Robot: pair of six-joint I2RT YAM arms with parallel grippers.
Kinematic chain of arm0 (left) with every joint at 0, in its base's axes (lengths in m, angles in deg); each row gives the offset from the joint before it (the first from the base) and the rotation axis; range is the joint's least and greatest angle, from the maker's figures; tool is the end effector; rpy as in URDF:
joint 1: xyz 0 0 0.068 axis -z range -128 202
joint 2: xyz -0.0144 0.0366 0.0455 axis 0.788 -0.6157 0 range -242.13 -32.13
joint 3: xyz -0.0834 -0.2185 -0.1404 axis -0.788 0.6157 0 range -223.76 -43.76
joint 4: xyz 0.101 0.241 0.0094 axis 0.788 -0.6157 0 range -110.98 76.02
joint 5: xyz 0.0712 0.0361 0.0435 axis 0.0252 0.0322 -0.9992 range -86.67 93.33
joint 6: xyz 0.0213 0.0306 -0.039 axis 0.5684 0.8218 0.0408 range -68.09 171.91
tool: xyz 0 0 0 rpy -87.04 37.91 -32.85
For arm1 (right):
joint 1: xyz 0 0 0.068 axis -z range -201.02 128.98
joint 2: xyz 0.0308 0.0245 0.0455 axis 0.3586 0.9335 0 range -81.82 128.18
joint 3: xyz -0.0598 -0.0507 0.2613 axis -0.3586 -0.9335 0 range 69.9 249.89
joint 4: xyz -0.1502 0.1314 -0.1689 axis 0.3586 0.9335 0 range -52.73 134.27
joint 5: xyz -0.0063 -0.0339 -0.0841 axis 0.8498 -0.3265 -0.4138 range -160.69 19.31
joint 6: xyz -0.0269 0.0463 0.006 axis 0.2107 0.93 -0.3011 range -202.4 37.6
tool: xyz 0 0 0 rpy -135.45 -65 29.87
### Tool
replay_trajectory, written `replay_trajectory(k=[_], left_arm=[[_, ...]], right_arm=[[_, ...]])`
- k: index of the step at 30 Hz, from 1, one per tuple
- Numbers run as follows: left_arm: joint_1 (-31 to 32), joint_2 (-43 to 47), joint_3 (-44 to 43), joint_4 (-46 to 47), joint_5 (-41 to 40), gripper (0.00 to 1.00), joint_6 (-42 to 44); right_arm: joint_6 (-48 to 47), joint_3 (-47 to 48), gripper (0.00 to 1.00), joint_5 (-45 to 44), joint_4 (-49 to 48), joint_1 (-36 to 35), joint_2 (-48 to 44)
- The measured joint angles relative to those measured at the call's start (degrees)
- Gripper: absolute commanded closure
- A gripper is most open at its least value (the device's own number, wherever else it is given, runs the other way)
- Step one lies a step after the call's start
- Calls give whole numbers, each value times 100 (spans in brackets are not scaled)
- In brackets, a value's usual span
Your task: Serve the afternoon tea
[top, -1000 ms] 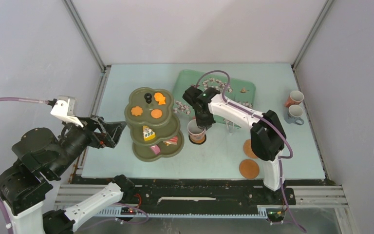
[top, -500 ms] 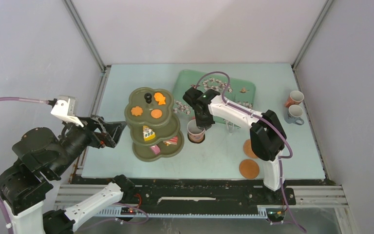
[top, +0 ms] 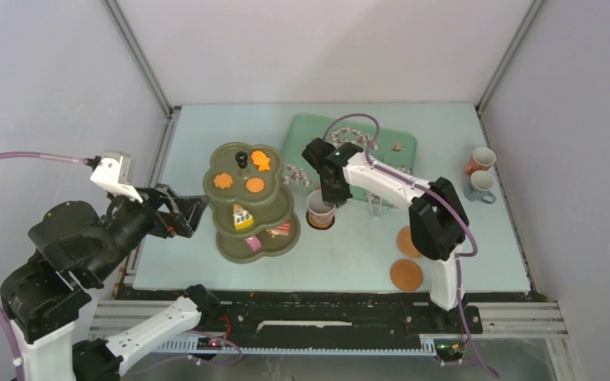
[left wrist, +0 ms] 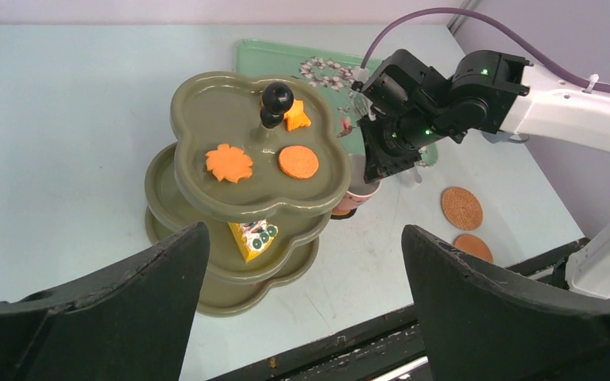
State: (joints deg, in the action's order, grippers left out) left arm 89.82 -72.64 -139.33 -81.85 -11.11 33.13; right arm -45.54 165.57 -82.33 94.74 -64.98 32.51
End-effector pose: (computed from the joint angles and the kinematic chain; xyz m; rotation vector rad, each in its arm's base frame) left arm 0.0183 -0.0030 0.4961 0.1184 1.8094 -0.4814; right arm 0.2973 0.2768 0.2269 -0.1402 2.8232 0.0036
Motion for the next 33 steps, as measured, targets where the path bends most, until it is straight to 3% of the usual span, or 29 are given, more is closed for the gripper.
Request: replay_trajectory(k=[8, 15, 21, 24, 28, 30, 33], left_arm=[[0, -48, 0, -2, -22, 2, 83], [0, -50, 0, -2, -39, 2, 87], [0, -50, 0, -2, -42, 2, 92], [0, -50, 0, -2, -42, 2, 111], [0, -48, 22, 9, -39, 2, 133], [0, -48, 68, 15, -35, 2, 133], [0, -55, 111, 15, -15, 2, 133]], right_arm=[[-48, -2, 97, 2, -72, 22, 0], [-85, -2, 56, 52, -109, 22, 9], [-114, -2, 34, 190, -72, 44, -68], [-105, -26, 31, 203, 66, 107, -470], [-74, -822, 30, 85, -37, 540, -1978], [7, -1589, 33, -35, -76, 964, -3023], [151, -2732, 45, -131, -81, 1766, -4133]])
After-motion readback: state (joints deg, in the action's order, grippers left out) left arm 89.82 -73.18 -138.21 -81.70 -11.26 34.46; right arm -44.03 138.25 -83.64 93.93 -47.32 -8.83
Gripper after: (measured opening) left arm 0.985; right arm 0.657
